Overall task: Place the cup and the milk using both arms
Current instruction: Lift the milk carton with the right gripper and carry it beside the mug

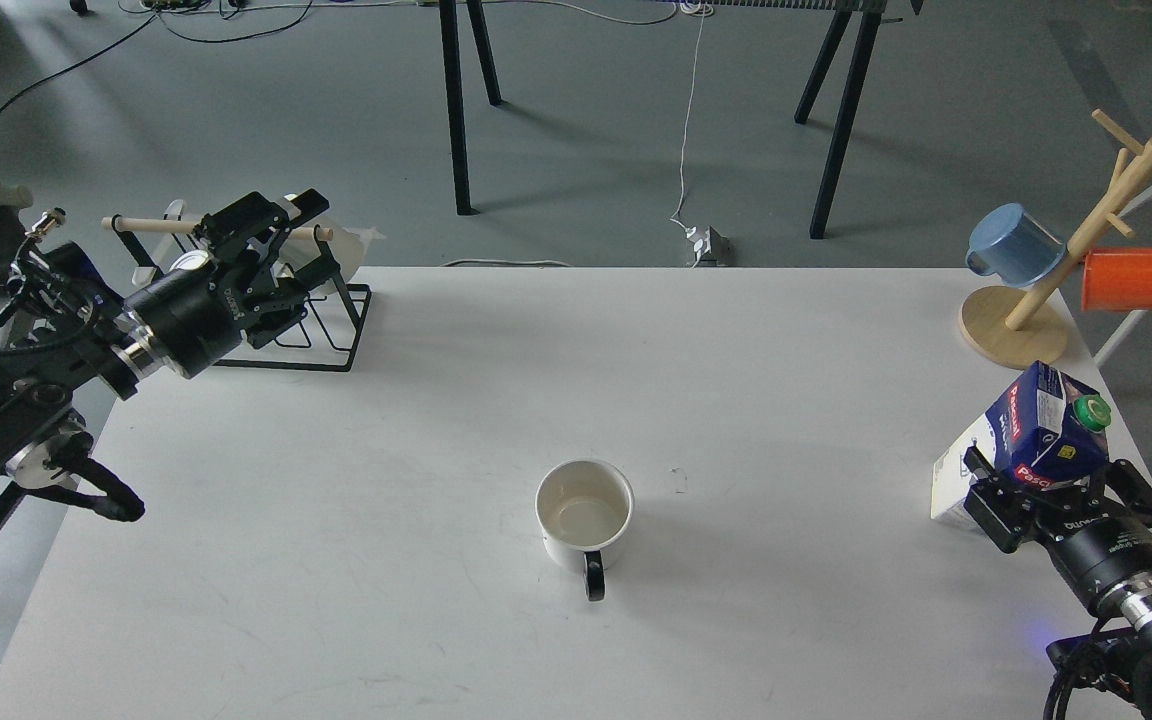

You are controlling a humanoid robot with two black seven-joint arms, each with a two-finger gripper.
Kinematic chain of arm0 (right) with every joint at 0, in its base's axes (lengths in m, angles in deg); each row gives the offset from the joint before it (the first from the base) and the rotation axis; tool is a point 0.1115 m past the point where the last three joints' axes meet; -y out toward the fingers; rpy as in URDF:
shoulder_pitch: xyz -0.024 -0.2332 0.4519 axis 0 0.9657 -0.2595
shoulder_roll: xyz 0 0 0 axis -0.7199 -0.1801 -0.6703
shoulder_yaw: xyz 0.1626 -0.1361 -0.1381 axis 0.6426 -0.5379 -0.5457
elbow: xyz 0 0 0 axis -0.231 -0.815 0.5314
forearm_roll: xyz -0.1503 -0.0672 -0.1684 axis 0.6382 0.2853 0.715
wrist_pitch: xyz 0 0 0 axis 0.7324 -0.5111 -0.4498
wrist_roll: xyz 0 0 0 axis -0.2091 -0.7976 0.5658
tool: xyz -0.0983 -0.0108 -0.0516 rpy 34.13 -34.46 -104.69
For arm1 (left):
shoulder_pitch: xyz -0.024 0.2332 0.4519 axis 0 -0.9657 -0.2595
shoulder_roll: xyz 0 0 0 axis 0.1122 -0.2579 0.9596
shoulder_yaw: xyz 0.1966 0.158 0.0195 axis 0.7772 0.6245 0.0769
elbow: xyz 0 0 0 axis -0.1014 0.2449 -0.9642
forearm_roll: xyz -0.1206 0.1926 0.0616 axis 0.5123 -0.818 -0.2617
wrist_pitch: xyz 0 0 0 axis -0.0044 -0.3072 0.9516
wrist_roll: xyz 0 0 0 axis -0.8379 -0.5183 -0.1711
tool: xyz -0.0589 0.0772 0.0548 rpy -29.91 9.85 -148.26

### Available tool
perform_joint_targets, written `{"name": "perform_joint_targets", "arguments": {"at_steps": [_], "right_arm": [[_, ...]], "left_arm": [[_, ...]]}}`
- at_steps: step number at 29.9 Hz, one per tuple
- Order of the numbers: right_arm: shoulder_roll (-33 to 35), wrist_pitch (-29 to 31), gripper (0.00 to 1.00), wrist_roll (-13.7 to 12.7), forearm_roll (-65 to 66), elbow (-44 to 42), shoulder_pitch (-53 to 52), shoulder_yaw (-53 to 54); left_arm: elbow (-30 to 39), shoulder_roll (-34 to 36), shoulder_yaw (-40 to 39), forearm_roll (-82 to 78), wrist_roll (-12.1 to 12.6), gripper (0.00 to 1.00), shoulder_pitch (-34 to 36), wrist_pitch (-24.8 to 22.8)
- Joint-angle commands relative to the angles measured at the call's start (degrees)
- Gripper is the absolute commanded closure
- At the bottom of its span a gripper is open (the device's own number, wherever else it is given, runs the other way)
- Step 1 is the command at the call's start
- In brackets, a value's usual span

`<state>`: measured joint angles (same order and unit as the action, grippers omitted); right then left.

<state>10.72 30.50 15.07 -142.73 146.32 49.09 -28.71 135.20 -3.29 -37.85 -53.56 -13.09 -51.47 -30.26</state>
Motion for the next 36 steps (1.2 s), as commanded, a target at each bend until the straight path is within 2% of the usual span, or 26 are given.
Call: {"name": "perform_joint_targets", "arguments": {"at_steps": [1,4,5,7,13,21,29,36], "right_arm": [[-0.49,0.0,0.38,0.0,0.56,-0.27,-0.05,-0.02],[-0.57,0.0,0.67,0.0,2.23,-0.36,-0.05,0.33],[-0.57,0.0,0.74,0.0,2.32,-0.27,-0.05,0.33],[-0.66,0.0,0.77,0.0,2.32,-0.27,-0.05,0.33],[-0.66,0.0,0.78,-0.26,2.85,1.66,-0.04,-0.11],[-1.8,0.0,0.78,-0.35,6.53,13.17,-2.59,-0.54],[-13.66,0.0,0.78,-0.26,18.14,15.11,-1.89,-4.94],[-18.06,0.0,0.78,-0.17,23.5,13.97,0.04,-7.84]], "left_arm": [[-0.27,0.0,0.0,-0.01,0.0,0.11,-0.27,0.0],[-0.53,0.0,0.0,-0.1,0.0,0.11,-0.27,0.0],[-0.79,0.0,0.0,-0.1,0.0,0.11,-0.27,0.0],[-1.15,-0.09,0.09,-0.1,0.0,0.11,-0.27,0.0],[-1.32,-0.09,1.32,-0.01,0.0,0.11,-0.54,0.0],[-1.24,-0.09,2.37,-0.1,0.0,0.11,-0.54,0.0],[-1.32,-0.53,2.46,-0.1,0.0,0.11,-0.54,0.0],[-1.32,-0.36,2.55,-0.1,0.0,0.11,-0.54,0.0]]}}
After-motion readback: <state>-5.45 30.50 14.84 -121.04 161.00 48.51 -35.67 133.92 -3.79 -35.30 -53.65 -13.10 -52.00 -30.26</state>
